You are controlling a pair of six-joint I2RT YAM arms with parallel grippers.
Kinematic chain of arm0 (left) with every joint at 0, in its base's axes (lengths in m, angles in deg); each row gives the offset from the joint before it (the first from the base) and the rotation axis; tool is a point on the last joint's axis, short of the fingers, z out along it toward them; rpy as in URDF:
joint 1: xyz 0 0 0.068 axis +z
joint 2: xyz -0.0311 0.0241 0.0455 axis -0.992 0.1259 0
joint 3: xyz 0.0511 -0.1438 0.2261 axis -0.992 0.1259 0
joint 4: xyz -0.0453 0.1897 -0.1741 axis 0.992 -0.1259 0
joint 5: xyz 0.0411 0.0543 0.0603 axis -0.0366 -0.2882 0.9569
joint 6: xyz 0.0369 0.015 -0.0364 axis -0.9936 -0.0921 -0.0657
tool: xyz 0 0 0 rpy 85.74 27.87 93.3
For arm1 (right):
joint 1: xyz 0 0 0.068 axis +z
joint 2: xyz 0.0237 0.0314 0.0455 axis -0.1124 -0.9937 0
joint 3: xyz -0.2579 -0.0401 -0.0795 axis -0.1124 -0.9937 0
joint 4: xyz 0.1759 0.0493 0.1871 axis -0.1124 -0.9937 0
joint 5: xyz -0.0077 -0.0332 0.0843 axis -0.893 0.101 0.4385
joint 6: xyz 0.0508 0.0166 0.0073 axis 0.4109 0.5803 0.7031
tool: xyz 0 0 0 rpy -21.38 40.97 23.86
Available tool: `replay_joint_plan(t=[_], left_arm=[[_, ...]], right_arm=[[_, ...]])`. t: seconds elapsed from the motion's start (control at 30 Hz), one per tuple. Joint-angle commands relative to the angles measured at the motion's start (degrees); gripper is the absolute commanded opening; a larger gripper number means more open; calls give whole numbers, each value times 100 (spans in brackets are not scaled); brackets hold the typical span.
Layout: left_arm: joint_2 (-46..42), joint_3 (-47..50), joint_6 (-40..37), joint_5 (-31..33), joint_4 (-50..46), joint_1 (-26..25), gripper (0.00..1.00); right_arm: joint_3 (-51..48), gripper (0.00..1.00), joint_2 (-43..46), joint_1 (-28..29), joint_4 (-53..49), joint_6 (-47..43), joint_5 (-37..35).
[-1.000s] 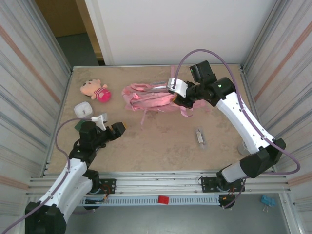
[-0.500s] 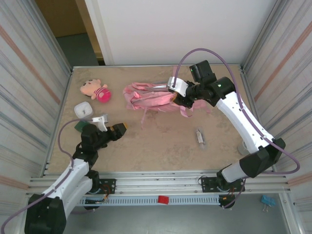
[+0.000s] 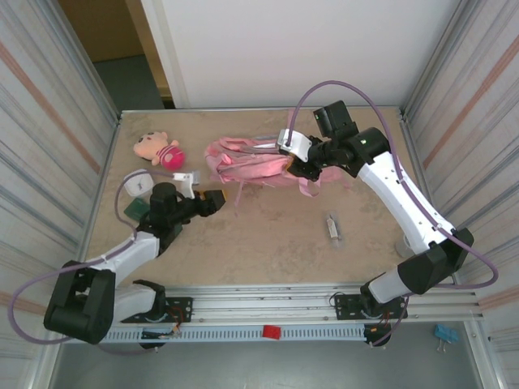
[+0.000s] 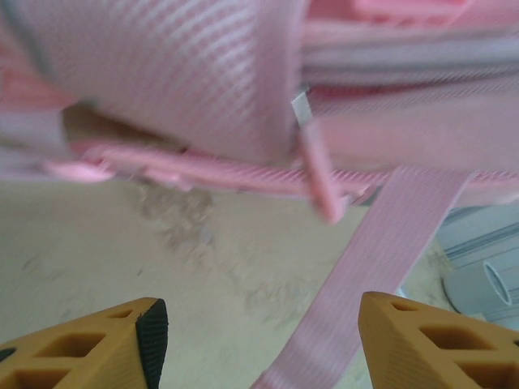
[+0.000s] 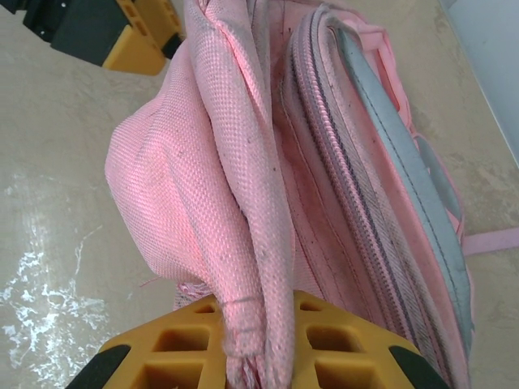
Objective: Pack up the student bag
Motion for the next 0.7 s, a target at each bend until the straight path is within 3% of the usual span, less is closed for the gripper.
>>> replay_joint_plan(t=[0.0,0.17,0.43,0.5,0.67], left_arm=[[252,-304,-213,-156,472,-107,65],[659,-490,-213,-6,596,-123,62],[1321,-719,-227,256,904,-122,43],[1433,-764,-249,164,1066,-118,37],[1484,-835,-284,-348,1218,-120,11]], right_arm=[[320,0,105,73,368,244,267],[315,0,112,118,355,235,258],[215,0,192,169,382,247,197],[138,0,252,164,452,275,177],[-170,0,344,142,780,596,-177]])
